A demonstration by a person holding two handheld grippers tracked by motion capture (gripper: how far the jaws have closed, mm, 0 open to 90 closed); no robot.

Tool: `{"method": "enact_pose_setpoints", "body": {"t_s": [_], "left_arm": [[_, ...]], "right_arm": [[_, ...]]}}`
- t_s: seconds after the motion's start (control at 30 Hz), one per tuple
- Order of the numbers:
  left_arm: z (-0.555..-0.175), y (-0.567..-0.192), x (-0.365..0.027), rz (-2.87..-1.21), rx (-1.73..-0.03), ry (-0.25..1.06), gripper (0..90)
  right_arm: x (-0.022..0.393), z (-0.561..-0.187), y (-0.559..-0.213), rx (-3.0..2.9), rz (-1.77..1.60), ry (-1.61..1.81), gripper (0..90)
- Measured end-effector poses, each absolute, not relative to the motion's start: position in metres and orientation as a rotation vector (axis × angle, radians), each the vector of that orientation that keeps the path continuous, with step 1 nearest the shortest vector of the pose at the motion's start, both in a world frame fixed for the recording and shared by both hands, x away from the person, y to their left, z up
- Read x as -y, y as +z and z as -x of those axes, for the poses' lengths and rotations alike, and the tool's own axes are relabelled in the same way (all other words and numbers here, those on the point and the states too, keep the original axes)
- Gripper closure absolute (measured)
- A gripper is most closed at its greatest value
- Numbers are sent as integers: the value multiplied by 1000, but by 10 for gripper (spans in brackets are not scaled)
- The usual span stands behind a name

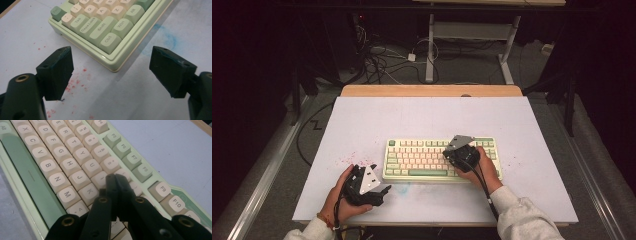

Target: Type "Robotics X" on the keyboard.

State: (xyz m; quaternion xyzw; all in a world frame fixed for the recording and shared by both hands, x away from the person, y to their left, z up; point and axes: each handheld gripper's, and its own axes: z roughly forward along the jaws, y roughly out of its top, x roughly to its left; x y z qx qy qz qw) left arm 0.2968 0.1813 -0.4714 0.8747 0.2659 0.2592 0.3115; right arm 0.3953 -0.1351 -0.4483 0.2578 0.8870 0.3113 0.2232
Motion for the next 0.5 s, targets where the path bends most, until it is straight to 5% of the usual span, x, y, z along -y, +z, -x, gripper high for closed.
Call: {"method": "enact_pose_setpoints", "body": {"t_s": [0.5], "left_arm": [[-297, -472, -180, -2321, -698, 676, 182]], "right_arm": [[142, -386, -438, -2401, -713, 957, 900]]}}
